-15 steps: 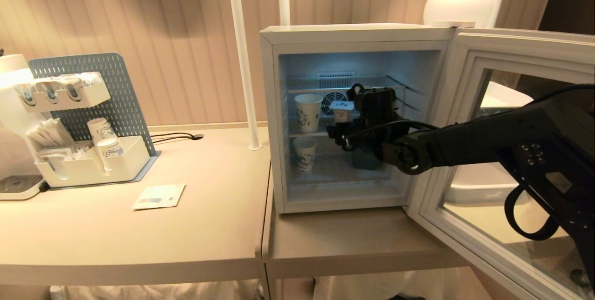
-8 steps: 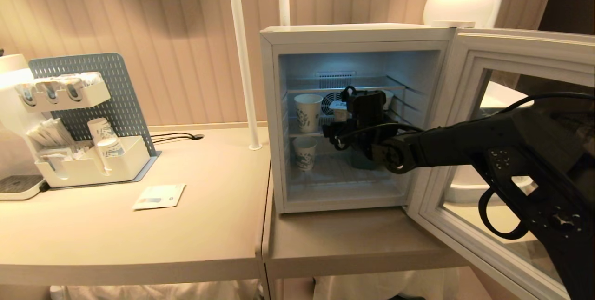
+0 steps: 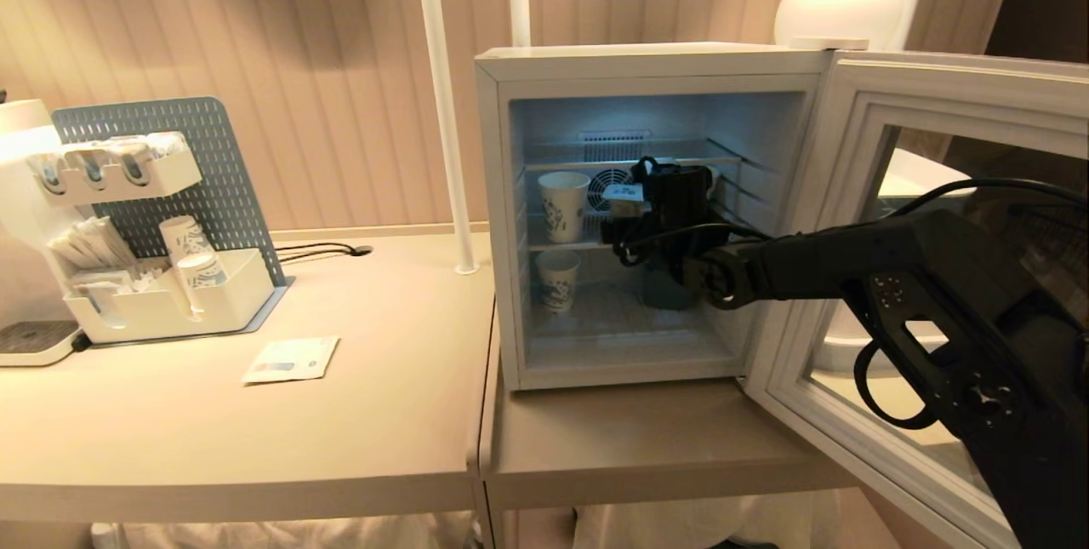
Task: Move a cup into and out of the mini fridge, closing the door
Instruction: Take the yoghurt out of the freezer
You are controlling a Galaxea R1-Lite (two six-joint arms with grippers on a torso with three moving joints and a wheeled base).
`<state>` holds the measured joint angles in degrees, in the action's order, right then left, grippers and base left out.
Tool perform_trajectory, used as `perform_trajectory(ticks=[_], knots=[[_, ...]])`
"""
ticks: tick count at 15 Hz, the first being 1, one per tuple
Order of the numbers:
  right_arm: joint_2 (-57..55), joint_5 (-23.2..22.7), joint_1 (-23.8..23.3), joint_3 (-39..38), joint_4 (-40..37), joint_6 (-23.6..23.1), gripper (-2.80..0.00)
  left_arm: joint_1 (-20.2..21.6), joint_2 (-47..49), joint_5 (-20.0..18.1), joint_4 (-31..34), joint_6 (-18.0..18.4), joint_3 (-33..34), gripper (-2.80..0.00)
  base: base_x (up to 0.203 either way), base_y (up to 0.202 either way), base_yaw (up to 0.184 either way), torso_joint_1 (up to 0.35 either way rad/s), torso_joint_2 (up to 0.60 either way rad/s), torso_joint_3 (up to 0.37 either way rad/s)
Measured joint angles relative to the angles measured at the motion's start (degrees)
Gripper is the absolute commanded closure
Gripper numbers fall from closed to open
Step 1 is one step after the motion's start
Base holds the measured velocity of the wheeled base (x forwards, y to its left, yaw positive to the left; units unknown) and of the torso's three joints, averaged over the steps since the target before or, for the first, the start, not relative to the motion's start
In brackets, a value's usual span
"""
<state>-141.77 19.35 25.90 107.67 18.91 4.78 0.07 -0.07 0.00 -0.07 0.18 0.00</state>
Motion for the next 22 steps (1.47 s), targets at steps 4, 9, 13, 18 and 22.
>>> perform_trajectory(ticks=[4,9,13,18,22], knots=[[-1.14,-0.04,-0.40,1.96,0.04,-0.94,-2.80,0.00,0.00,0.00,0.00,-0.02,0.00,0.00,0.000,0.000,0.000,0.000,0.00,0.000],[-2.27,-0.09,-0.46,2.70,0.85,-2.86,-2.80,0.00,0.00,-0.04,0.01,0.00,0.00,0.00,0.000,0.000,0.000,0.000,0.00,0.000],[-2.05,-0.14,-0.46,2.70,0.84,-2.88,-2.80,0.00,0.00,0.00,0.01,-0.01,0.00,0.00,0.000,0.000,0.000,0.000,0.00,0.000],[-1.86,-0.12,-0.43,2.63,0.85,-3.10,-2.80,0.00,0.00,0.00,-0.01,0.00,0.00,0.00,0.000,0.000,0.000,0.000,0.00,0.000],[-1.79,-0.26,-0.43,2.78,0.96,-4.32,-2.80,0.00,0.00,-0.01,0.00,-0.01,0.00,0.00,0.000,0.000,0.000,0.000,0.00,0.000]])
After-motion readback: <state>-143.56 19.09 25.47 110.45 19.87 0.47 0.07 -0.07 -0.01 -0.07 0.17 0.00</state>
